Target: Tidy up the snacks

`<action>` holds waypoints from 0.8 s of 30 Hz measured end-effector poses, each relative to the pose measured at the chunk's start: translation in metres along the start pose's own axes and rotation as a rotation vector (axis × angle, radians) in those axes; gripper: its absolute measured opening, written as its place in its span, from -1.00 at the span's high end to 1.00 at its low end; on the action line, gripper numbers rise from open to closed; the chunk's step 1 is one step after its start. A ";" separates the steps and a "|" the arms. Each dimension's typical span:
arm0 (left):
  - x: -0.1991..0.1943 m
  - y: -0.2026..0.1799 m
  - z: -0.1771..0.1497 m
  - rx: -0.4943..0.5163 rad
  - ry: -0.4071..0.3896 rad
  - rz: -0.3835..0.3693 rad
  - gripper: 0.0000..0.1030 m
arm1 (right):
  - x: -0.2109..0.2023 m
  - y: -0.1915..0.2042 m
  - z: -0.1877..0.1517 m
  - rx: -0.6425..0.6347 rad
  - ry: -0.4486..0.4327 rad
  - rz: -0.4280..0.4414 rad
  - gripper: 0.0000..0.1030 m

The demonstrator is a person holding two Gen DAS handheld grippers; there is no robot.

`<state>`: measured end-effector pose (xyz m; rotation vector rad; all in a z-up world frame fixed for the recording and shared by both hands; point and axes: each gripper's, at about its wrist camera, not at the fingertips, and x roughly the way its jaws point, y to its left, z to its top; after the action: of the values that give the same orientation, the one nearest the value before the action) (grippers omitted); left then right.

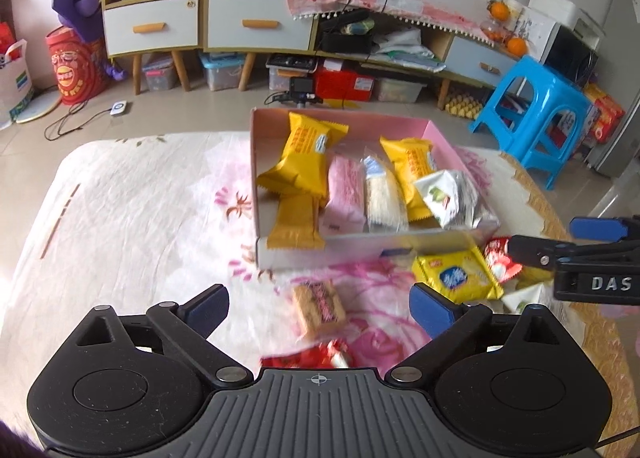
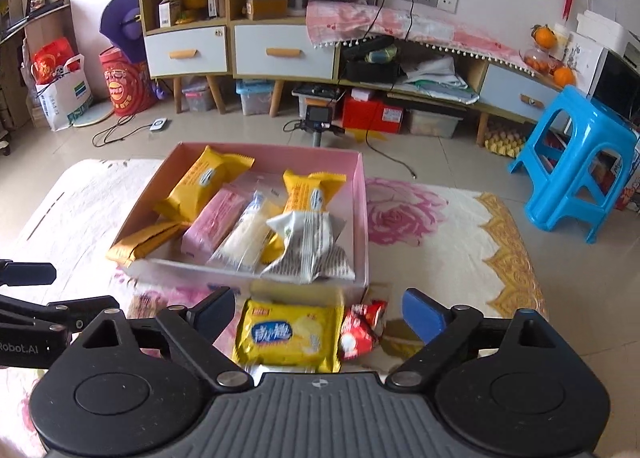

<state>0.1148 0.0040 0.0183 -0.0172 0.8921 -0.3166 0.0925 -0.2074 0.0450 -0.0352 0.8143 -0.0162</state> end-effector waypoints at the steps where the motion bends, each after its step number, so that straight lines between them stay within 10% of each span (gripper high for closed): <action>1: -0.003 0.000 -0.002 0.013 0.000 0.004 -0.90 | -0.002 0.001 -0.002 -0.003 0.001 0.003 -0.62; 24: -0.028 0.017 -0.090 0.068 0.047 -0.081 -0.91 | -0.032 -0.024 -0.051 -0.019 0.007 0.053 -0.70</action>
<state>0.0338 0.0388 -0.0194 0.0175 0.9286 -0.4244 0.0330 -0.2319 0.0344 -0.0318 0.8223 0.0412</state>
